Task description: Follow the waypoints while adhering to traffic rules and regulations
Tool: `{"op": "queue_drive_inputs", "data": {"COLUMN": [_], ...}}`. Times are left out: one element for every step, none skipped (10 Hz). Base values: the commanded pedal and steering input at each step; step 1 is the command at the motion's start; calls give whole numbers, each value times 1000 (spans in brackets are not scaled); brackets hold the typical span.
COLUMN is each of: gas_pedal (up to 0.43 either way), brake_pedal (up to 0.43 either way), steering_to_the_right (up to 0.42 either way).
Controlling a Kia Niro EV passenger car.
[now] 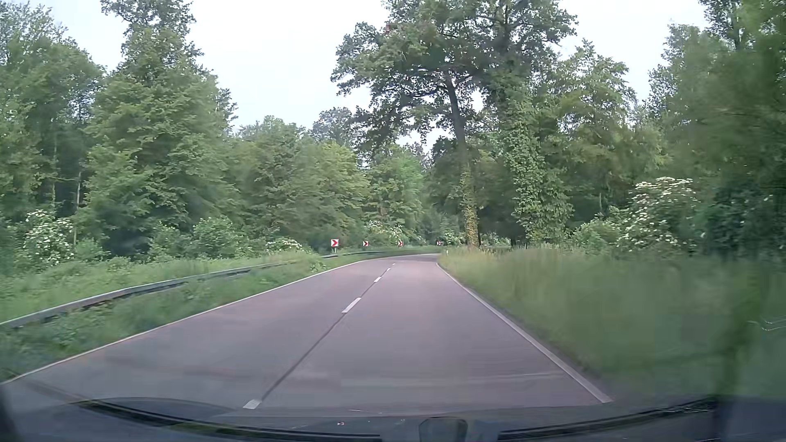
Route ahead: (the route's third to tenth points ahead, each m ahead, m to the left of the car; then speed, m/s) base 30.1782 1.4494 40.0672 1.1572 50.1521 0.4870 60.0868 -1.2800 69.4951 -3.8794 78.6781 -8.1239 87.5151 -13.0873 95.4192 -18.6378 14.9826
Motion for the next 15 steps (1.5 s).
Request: {"op": "queue_drive_inputs", "data": {"gas_pedal": [110,110,110,110,110,110,110,98,98,98,98,98,87,87,87], "brake_pedal": [0,0,0,0,0,0,0,0,0,0,0,0,0,0,0], "steering_to_the_right": [0,0,0,0,0,0,0,0,1,1,1,3,4,5,5]}}
